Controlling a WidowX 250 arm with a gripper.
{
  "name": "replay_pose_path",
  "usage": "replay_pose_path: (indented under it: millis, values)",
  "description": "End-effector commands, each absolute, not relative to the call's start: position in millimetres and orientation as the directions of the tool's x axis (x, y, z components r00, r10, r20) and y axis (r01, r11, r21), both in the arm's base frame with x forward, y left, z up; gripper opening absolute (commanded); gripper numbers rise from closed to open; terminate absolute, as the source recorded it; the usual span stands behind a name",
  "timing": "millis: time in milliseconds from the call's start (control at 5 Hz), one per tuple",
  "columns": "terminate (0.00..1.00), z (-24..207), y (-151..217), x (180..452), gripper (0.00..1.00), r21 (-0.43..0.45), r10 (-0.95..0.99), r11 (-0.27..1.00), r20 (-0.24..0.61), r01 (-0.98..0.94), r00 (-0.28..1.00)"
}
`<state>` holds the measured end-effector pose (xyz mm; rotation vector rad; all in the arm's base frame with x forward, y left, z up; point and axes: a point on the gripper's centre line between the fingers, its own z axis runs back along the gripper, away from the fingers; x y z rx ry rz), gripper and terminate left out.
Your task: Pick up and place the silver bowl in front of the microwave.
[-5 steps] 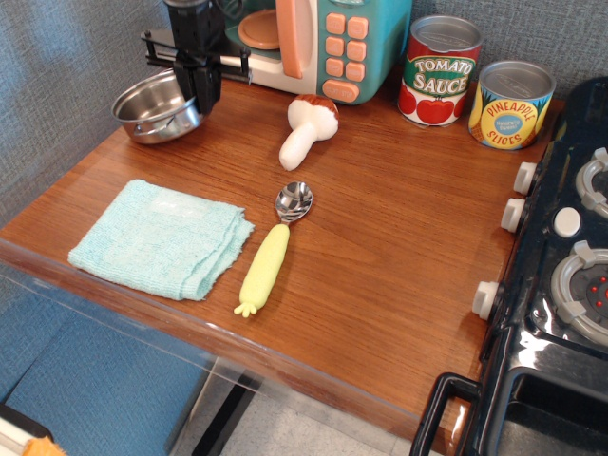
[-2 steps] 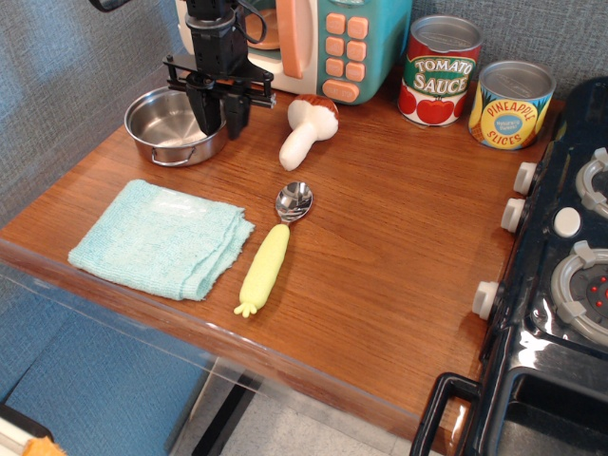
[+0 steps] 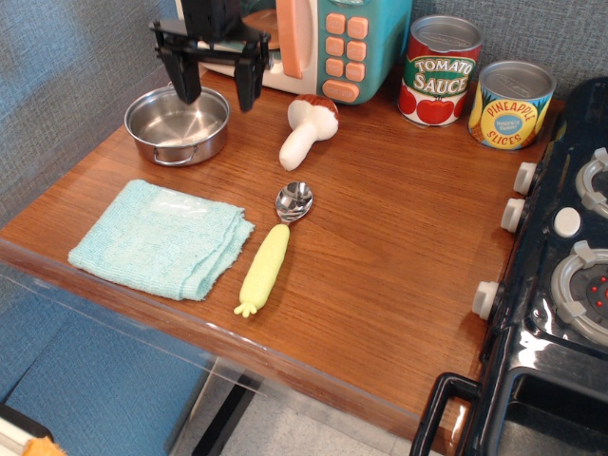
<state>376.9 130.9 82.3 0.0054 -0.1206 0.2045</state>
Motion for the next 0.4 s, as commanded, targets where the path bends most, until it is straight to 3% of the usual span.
replay_pose_path:
  millis: [0,200]
  values:
    - [0.00,128.7,124.3,362.9,1.00,0.038,0.150,0.986,0.197,-0.161,0.969]
    - [1.00,128.7,124.3,362.9,1.00,0.038,0.150,0.986,0.197,-0.161,0.969]
